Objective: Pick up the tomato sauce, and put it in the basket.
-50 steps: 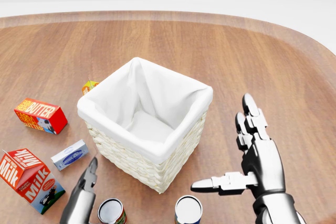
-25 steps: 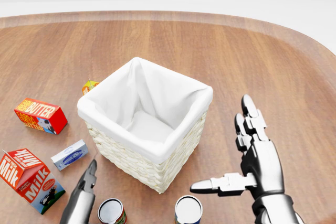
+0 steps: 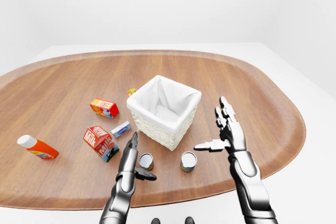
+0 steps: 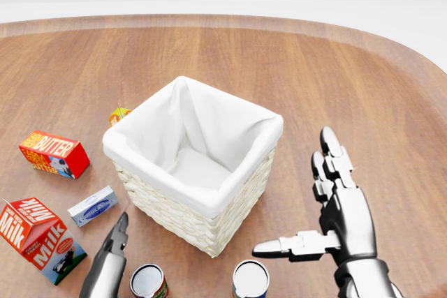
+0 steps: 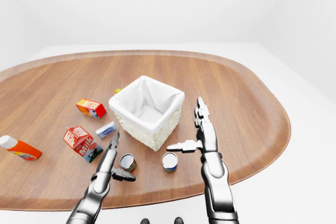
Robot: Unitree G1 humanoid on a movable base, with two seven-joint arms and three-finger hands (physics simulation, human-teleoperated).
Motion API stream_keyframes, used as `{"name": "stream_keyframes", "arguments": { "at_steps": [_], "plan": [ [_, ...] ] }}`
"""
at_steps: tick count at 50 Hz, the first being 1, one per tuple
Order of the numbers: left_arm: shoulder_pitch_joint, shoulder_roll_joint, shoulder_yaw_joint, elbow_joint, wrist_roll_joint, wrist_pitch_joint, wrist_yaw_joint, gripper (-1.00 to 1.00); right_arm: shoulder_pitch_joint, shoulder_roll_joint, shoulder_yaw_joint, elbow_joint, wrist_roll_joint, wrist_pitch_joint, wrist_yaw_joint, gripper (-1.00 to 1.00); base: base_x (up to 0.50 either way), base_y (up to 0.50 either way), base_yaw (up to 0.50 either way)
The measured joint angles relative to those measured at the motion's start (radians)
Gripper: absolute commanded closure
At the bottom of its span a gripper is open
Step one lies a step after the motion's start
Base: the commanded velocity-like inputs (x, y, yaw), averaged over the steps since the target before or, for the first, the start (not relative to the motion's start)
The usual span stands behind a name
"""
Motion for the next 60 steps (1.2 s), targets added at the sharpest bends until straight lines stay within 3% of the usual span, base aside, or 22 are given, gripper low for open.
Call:
{"name": "stream_keyframes", "arguments": {
  "at_steps": [60],
  "plan": [
    [-0.072, 0.004, 0.003, 0.136, -0.01, 0.0, 0.033, -1.0, 0.004, 0.001, 0.003, 0.008, -0.004, -0.011, 0.0, -1.0, 0.0, 0.0, 0.0]
  ]
}}
